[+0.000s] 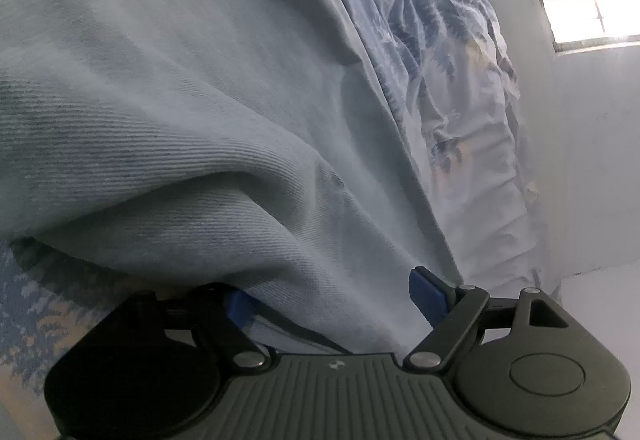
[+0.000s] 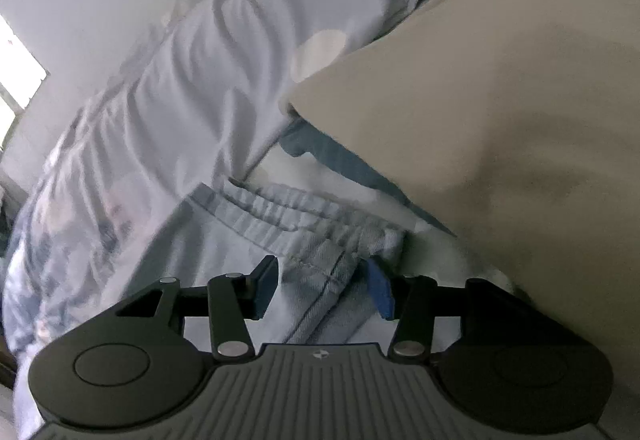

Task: Fold clothes

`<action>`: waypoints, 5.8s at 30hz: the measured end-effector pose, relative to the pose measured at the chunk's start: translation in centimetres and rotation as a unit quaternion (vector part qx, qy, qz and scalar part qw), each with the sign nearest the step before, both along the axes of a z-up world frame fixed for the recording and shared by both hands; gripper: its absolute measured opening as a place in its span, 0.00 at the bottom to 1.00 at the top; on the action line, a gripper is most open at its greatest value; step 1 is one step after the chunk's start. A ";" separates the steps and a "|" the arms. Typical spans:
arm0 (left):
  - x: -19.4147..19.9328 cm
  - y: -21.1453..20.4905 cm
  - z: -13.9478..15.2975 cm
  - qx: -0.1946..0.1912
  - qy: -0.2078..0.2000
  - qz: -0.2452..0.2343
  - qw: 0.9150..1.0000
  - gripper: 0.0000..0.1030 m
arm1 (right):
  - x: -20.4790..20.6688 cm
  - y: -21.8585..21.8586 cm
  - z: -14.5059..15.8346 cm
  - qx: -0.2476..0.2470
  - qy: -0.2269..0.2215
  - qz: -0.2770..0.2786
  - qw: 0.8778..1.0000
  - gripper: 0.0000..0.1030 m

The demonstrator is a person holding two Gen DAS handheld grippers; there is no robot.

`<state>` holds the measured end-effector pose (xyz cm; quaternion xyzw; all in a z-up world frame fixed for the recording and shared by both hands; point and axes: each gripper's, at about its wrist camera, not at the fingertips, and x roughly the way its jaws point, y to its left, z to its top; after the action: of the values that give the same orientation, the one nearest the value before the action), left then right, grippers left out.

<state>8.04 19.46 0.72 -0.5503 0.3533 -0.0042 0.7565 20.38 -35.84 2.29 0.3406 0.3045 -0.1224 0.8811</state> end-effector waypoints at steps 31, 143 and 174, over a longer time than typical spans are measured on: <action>-2.4 -2.2 2.2 0.033 -0.003 -0.045 0.998 0.83 | -2.1 3.4 5.5 -0.206 0.035 0.085 0.974 0.38; -8.2 14.1 5.7 0.194 -0.118 -0.009 0.974 0.82 | -20.3 39.8 2.1 -0.117 -0.205 0.685 0.690 0.40; -19.3 25.2 7.8 0.275 -0.169 0.189 0.928 0.82 | -29.1 37.7 -0.8 -0.107 -0.104 0.541 0.828 0.26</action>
<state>-11.23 44.64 8.55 -0.3687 0.0975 0.1430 0.9133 -8.76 1.90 1.51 0.0356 0.3311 0.3782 0.8637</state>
